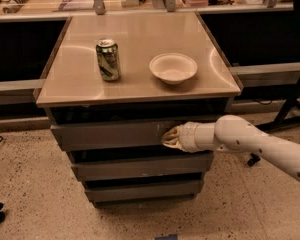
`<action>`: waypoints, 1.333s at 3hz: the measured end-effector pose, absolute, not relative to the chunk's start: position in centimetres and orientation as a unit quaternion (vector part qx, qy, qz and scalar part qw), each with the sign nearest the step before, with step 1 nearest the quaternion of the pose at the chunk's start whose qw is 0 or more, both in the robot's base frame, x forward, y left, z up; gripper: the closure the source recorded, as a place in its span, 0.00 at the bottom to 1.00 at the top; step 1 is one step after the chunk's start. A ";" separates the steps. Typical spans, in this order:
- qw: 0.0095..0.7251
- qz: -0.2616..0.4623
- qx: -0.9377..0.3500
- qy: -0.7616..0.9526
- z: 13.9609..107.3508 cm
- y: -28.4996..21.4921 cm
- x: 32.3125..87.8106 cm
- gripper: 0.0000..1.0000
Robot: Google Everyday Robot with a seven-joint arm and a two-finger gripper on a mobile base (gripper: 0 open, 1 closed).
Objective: Close top drawer
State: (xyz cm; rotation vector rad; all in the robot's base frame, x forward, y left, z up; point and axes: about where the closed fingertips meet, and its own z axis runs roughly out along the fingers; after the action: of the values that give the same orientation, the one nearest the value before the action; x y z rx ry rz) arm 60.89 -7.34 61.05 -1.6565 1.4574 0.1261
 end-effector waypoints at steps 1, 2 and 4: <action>0.449 0.051 -0.670 0.589 61.1 -7.3 60.9 1.00; 0.432 0.088 -0.679 0.587 61.4 -6.7 58.9 1.00; 0.333 0.183 -0.674 0.634 63.5 -9.4 48.6 1.00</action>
Offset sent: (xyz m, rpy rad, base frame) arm -0.0649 0.0168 0.0160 0.0439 0.2219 0.1591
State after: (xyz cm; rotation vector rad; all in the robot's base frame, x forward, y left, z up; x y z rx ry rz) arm 48.56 -9.40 63.51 -1.7596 1.6563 0.4790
